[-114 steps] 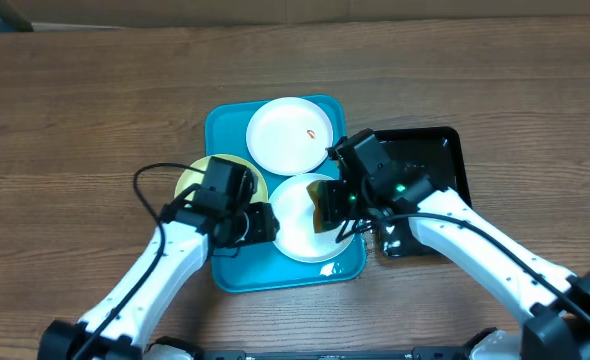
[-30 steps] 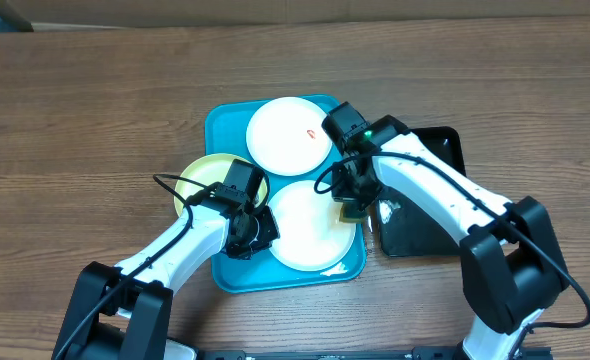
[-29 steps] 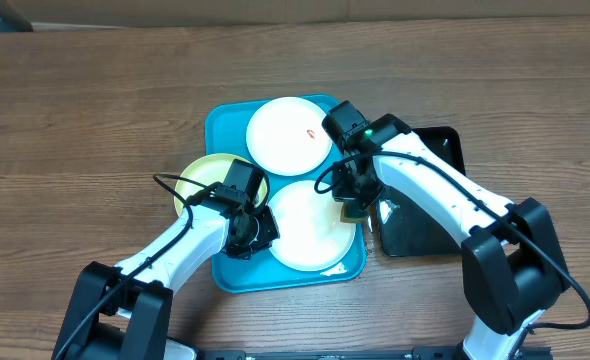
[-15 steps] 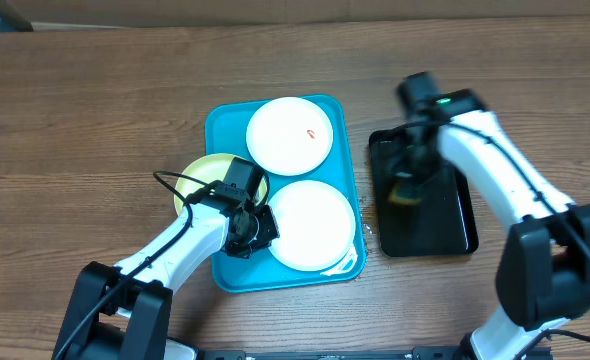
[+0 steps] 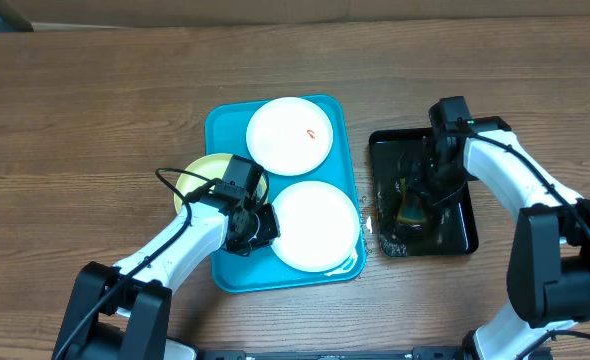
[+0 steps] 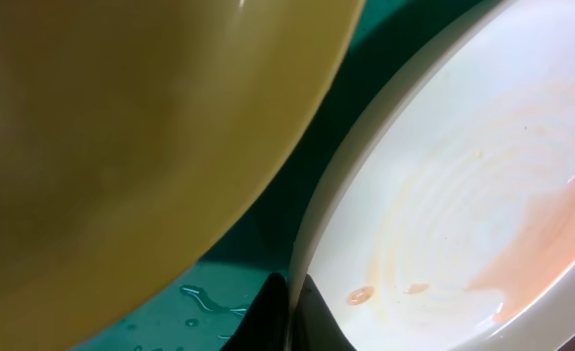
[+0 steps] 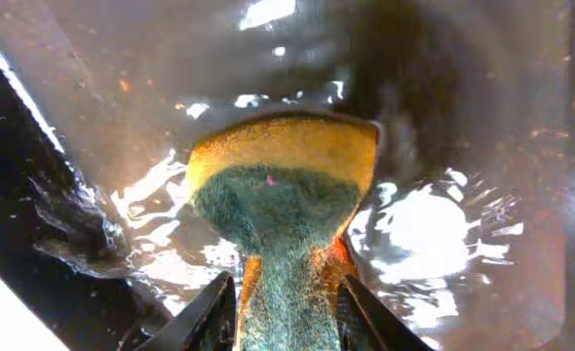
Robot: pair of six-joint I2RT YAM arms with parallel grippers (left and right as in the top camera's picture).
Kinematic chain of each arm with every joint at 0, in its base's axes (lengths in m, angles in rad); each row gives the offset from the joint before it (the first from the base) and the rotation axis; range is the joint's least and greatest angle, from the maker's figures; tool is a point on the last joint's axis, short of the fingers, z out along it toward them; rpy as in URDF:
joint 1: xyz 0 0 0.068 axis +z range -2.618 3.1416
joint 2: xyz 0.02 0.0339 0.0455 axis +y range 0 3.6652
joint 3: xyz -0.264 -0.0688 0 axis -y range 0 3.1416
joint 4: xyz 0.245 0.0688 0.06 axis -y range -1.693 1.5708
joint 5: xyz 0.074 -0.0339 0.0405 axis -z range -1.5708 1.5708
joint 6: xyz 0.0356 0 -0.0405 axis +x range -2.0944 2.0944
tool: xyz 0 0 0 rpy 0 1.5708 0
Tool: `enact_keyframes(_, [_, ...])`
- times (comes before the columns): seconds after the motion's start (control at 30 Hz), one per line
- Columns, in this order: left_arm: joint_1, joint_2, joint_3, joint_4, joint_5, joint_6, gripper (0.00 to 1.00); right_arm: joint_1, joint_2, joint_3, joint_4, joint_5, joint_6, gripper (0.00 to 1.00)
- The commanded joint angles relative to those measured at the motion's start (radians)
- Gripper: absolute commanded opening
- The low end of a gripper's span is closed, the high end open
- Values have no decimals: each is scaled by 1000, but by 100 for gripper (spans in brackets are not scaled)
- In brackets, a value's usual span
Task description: Clean dirty plates on tray and stack at the side
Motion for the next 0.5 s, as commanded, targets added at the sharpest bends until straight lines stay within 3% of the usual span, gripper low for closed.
enact_keyframes(0.0, [4,8,29,4,54,55,4,-25,-124,31,-2,-14,23,37])
enact_keyframes(0.13, [4,8,66,-16,109,78,4,-74,-289,37,-18,-34,23,42])
enact_keyframes(0.3, [4,7,199,-159,109,111,4,-195,-460,37,-92,-40,26,61])
enact_keyframes(0.47, [-13,7,405,-287,-10,127,4,-350,-518,37,-200,-40,25,63])
